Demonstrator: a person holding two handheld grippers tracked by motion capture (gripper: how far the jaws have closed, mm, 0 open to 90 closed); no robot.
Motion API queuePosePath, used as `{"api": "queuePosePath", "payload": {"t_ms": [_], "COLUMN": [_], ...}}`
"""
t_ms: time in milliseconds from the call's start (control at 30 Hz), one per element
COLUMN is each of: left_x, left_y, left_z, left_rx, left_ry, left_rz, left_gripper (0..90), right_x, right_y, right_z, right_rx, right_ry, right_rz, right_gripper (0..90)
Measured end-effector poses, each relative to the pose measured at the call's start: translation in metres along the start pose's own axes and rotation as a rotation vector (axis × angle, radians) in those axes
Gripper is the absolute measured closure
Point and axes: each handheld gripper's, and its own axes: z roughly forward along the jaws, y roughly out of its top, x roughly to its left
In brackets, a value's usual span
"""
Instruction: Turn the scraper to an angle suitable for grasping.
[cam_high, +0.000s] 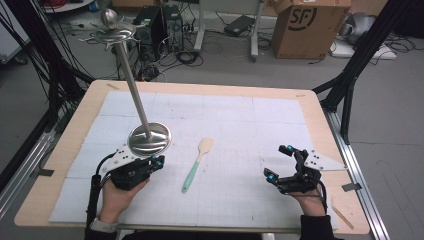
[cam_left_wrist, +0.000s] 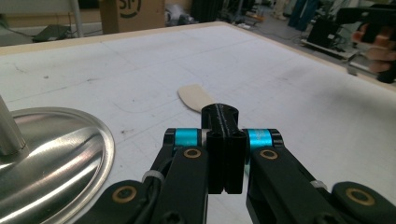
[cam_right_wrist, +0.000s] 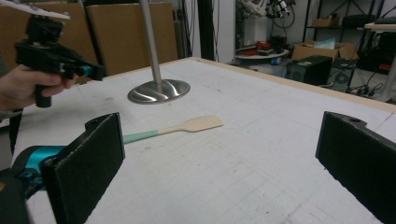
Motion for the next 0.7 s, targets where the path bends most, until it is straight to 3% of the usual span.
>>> {"api": "queuePosePath", "payload": {"t_ms": [133,400,500,600,700], "left_x": [0.002,-0.006,-0.008,-0.01,-0.011], "left_y": [0.0,0.008,0.011,0.012,0.013], "left_z": [0.015,0.047,0.061,0.076,0.09], "left_rx": [0.018,0.087,0.101,0.157,0.179], "left_ry": [-0.018,-0.045,-0.092,-0.079,-0.085], "left_rz": [-0.009,0.029,0.006,0.014,0.019], "left_gripper": [89.8,89.8,89.7,89.8,89.8], "right_x": [0.0,0.0,0.0,0.0,0.001], "right_y": [0.0,-0.001,0.0,0.0,-0.001], "right_z": [0.001,0.001,0.001,0.001,0.001], "right_rx": [0.008,0.012,0.007,0.006,0.012], "right_ry": [0.003,0.004,0.004,0.006,0.01], "right_rz": [0.0,0.0,-0.001,-0.002,0.001], "right_gripper": [0.3,0.3,0.3,0.3,0.4]}}
